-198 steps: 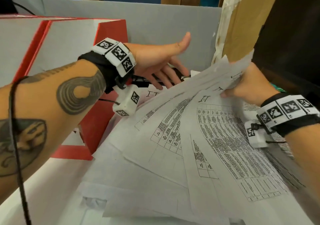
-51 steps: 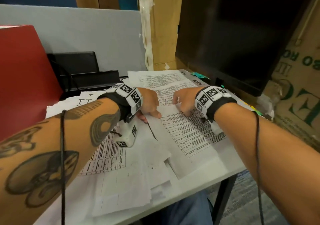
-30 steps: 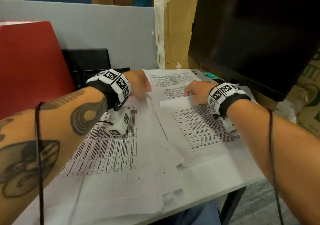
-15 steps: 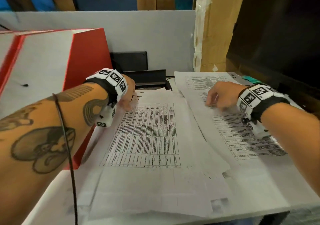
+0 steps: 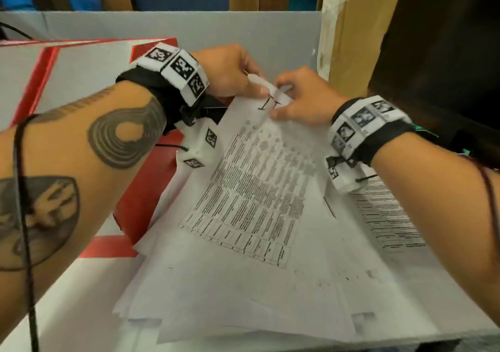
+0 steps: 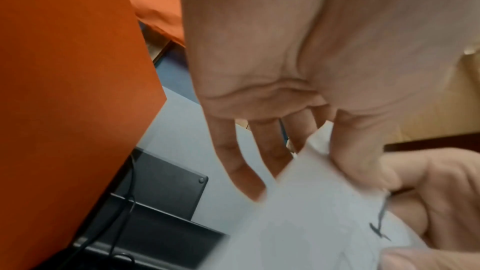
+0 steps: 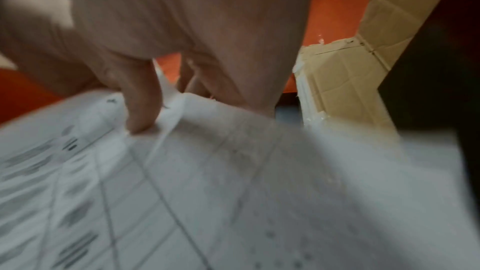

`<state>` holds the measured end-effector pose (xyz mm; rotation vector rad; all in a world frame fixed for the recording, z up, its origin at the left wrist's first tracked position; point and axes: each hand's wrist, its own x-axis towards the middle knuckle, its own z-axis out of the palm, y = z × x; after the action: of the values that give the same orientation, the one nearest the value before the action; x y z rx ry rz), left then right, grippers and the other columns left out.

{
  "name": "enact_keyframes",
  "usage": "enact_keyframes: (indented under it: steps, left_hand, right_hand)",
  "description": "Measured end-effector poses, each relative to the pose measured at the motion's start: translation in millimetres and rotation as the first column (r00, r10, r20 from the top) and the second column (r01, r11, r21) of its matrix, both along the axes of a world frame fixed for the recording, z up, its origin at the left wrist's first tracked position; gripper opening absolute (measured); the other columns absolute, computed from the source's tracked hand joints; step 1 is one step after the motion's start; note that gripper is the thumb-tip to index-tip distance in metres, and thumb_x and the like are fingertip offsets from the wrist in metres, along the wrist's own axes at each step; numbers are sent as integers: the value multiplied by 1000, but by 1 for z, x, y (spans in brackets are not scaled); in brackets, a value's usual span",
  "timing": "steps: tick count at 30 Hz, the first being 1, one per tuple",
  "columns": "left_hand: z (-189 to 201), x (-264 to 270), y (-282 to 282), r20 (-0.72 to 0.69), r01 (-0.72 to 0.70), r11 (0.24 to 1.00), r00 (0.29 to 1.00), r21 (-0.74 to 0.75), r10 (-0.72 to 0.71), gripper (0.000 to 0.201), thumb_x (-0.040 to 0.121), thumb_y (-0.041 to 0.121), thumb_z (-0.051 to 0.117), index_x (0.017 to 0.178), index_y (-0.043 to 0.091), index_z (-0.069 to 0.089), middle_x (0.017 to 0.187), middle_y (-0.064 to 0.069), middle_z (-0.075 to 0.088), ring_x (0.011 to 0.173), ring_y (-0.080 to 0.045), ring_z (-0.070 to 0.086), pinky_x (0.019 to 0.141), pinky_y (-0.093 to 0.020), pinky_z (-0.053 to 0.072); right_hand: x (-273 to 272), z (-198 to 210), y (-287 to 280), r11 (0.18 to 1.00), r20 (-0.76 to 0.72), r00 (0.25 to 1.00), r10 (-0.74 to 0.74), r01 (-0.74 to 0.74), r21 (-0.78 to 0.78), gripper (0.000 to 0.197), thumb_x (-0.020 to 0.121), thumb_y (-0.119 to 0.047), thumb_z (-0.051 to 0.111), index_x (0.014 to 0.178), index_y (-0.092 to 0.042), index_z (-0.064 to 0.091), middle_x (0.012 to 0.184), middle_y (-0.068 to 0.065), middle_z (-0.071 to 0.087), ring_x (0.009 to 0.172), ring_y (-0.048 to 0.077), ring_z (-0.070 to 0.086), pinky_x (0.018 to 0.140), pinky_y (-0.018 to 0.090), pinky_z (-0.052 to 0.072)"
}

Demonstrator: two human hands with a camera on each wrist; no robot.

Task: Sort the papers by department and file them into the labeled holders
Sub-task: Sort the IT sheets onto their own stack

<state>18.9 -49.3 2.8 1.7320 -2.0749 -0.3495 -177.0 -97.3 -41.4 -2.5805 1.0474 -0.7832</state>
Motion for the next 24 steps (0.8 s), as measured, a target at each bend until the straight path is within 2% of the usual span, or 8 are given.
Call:
enact_keyframes:
  steps: [2,4,7,8,12,15,19,24]
  left_hand:
    - [-2,3,-4,-160,-43,997,986,57,52,23,103,35,61,105,20,78,94,0,81,86,-18,78,80,-35,62]
    - [-12,13,-10,-140,-108,984,982,145,129,31,108,32,50,107,14,75,91,-2,81,80,-15,78,69,-28,56]
    - [-35,25,-18,217,-163,954,970,252,109,14,95,27,71,105,21,77,90,3,79,75,-9,74,62,-20,55]
    - [-42,25,-19,353,-183,931,934,314,65,24,86,30,80,109,23,77,94,5,77,77,-7,72,63,-17,55]
    - [-73,15,-23,618,-285,864,786,416,-39,77,65,49,94,132,27,64,130,6,66,117,-20,64,101,-31,51]
    - [-81,17,-25,616,-288,904,787,315,36,64,61,41,98,117,20,73,113,3,74,102,-20,71,95,-37,59]
    - [-71,21,-20,593,-305,949,780,82,200,30,70,29,94,88,19,72,94,-4,75,86,-24,71,83,-40,62]
    - [-71,21,-16,583,-313,946,785,83,208,26,83,25,85,102,10,74,101,-7,74,94,-27,71,87,-42,62]
  right_hand:
    - [-17,14,1,999,-192,981,-42,45,12,25,83,-13,79,84,-37,71,89,6,73,85,31,68,80,47,56]
    - [-39,21,3,997,-390,918,-72,83,11,19,86,-6,75,98,-21,78,94,11,76,91,37,69,82,49,57]
    - [-64,19,4,986,-528,841,-121,163,34,21,90,-6,74,108,-14,78,105,5,75,100,28,67,91,39,52]
    - [-68,18,6,982,-529,840,-122,180,59,24,91,-7,74,113,-16,77,109,2,74,103,24,66,95,37,50]
    - [-68,7,8,978,-463,884,-63,148,150,29,92,-7,73,119,-15,76,115,0,73,109,20,65,104,37,50]
    - [-61,-2,7,975,-406,914,-9,98,201,24,92,-6,72,114,-14,77,103,-5,75,94,13,69,90,27,57]
    - [-50,-11,3,978,-356,934,1,72,193,18,90,-13,75,106,-20,79,103,-3,78,98,18,72,94,41,58]
    - [-26,-24,7,994,-381,924,-32,70,86,6,89,-18,71,93,-18,76,87,1,74,82,21,68,73,33,56]
